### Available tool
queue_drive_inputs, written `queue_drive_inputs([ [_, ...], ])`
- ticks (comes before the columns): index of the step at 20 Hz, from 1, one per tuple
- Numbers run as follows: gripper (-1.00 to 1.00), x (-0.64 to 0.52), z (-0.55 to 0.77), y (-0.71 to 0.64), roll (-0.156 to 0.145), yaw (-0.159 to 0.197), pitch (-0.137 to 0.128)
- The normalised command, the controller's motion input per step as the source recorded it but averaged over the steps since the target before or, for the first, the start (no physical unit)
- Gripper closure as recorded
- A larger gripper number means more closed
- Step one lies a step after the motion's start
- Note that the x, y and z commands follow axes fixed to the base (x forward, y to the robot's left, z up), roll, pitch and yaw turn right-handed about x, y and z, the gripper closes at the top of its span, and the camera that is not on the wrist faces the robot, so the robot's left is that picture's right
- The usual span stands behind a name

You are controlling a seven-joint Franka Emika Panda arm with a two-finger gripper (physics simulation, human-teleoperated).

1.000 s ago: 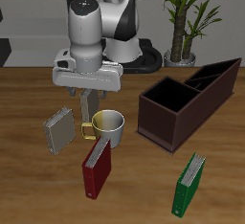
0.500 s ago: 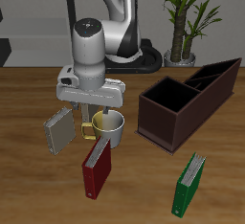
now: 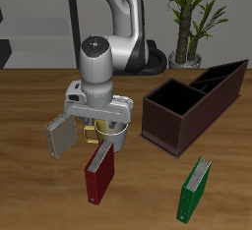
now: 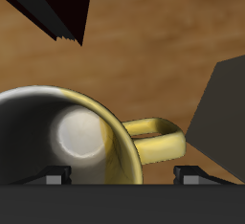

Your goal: Place the white-yellow mug into the left desk caddy's left compartment and place the red book into the left desk caddy's front compartment

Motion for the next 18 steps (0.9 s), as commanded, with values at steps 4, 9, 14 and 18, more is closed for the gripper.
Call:
queue_drive_inputs([
  [4,1.00,0.03,-0.08,0.13,0.024,-0.006,0.002],
  [9,1.00,-0.01,0.07,0.04,0.010,-0.017,0.001],
  [14,1.00,-0.12,0.38,-0.01,-0.004,-0.030,-0.032],
  [18,1.00,-0.31,0.66,0.04,-0.039,-0.026,-0.063],
])
